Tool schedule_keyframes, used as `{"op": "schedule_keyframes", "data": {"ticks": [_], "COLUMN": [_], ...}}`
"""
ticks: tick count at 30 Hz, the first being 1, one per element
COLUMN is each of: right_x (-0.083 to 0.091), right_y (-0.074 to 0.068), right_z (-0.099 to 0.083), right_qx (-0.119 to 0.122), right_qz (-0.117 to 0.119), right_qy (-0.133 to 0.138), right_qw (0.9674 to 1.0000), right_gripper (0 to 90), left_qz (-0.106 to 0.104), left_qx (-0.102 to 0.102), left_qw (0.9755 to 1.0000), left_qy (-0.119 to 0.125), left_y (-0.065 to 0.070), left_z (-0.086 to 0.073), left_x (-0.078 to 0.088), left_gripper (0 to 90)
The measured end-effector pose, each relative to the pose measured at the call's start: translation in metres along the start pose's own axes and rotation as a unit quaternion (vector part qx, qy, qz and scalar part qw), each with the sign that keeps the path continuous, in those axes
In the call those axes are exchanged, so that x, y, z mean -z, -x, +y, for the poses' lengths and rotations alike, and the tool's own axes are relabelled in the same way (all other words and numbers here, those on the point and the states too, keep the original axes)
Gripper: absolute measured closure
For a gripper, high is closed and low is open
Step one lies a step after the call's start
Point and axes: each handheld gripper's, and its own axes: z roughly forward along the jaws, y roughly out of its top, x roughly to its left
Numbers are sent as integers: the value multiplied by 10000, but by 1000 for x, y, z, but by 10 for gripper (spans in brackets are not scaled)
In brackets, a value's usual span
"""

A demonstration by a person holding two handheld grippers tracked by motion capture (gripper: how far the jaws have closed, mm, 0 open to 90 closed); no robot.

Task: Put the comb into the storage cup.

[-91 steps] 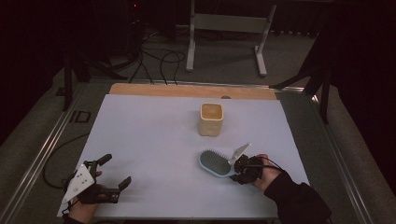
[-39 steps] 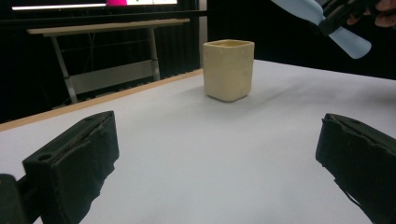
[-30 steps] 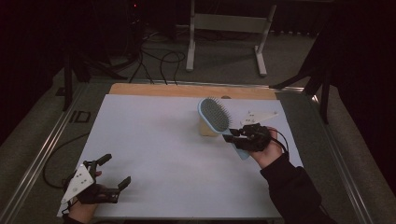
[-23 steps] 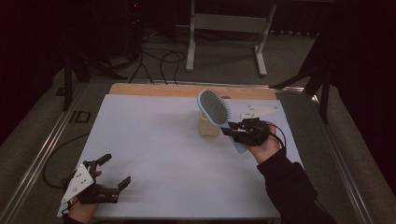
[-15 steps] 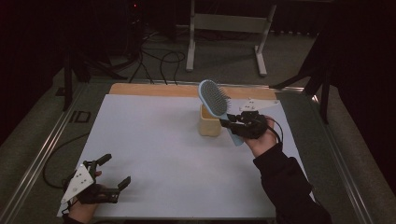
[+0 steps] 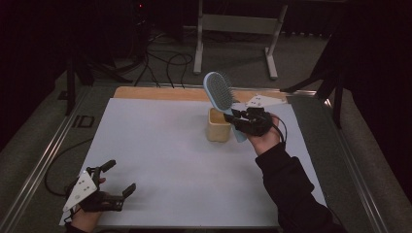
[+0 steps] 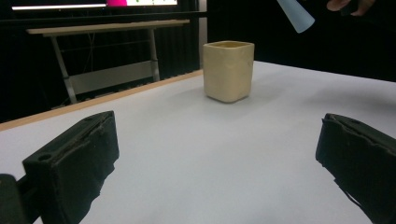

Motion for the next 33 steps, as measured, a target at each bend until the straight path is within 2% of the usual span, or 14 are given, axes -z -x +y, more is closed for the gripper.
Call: {"op": "schedule_keyframes", "data": {"ticks": [6, 11, 18, 33], "right_x": [-8, -14, -22, -44], "right_y": [4, 9, 13, 20], "right_z": [6, 11, 19, 23], "right_qx": [-47, -182, -171, -204], "right_qz": [-7, -42, -157, -207], "right_qy": [172, 343, 495, 633], "right_qw": [9998, 9992, 9985, 9976], "right_gripper": [707, 707, 707, 707], "left_qz": [-5, -11, -14, -25], "left_qx": [-1, 10, 22, 18], "left_qw": [10000, 10000, 10000, 10000], "left_qy": [-4, -2, 2, 8], "left_y": [0, 0, 0, 0], "left_z": [0, 0, 0, -1], "left_x": [0, 0, 0, 0], "left_gripper": [0, 0, 0, 0]}}
